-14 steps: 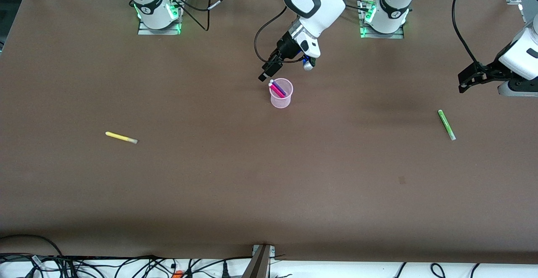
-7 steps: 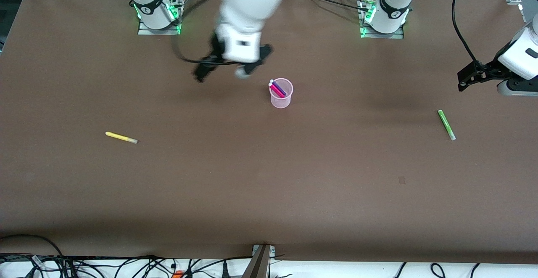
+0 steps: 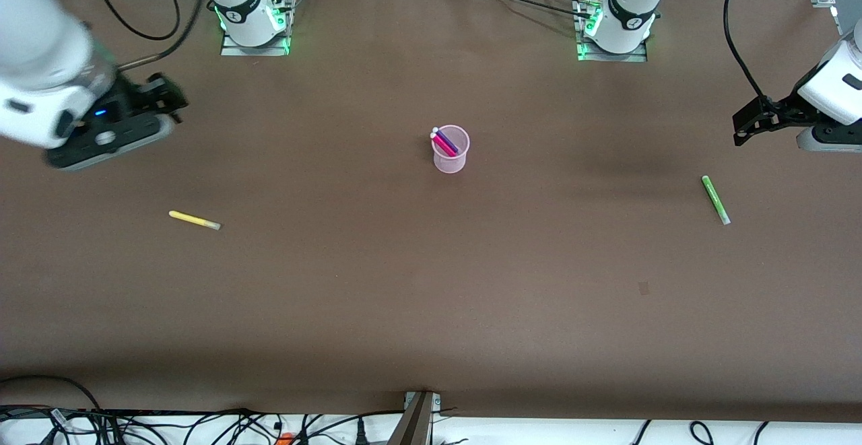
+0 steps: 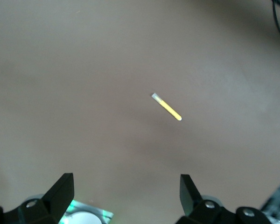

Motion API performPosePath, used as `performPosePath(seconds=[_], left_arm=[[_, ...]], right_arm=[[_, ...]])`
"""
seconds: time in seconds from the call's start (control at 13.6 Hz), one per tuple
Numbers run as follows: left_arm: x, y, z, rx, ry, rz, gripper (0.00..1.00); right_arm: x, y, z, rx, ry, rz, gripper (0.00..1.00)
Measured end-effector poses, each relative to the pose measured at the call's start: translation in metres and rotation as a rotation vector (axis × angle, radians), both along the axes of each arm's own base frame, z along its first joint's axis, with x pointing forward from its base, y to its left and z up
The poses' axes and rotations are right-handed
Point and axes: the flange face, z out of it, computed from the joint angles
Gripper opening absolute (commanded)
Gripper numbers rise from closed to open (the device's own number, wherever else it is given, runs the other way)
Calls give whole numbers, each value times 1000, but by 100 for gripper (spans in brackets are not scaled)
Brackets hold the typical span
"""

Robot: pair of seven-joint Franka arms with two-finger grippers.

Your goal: Organize pens into pink holder with both arms

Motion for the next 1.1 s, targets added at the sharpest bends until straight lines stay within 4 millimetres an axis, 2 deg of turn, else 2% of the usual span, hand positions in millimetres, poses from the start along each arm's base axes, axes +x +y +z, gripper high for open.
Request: performPosePath(seconds=[0.15,0.22,0.37,0.51,0.66,0.88,1.1], left_arm=[[0,-1,0,0,0,-1,100],[0,-1,1,0,0,-1,100],[0,-1,1,0,1,-1,100],[0,-1,1,0,1,-1,100],[0,-1,1,0,2,-1,100],[0,-1,1,0,3,-1,100],[0,-1,1,0,3,-1,100]], right_arm=[[10,-58,-32,51,15,-117,100],[12,-81,-52,57,26,-161,100],[13,-108,-90,54,45,-212,100],[12,-115,-122,48,51,-256,100],[11,-112,-139,39,49,-315,99],[10,-107,-145,33,39,-376,99],[3,-112,-149,52,16,-415,99]])
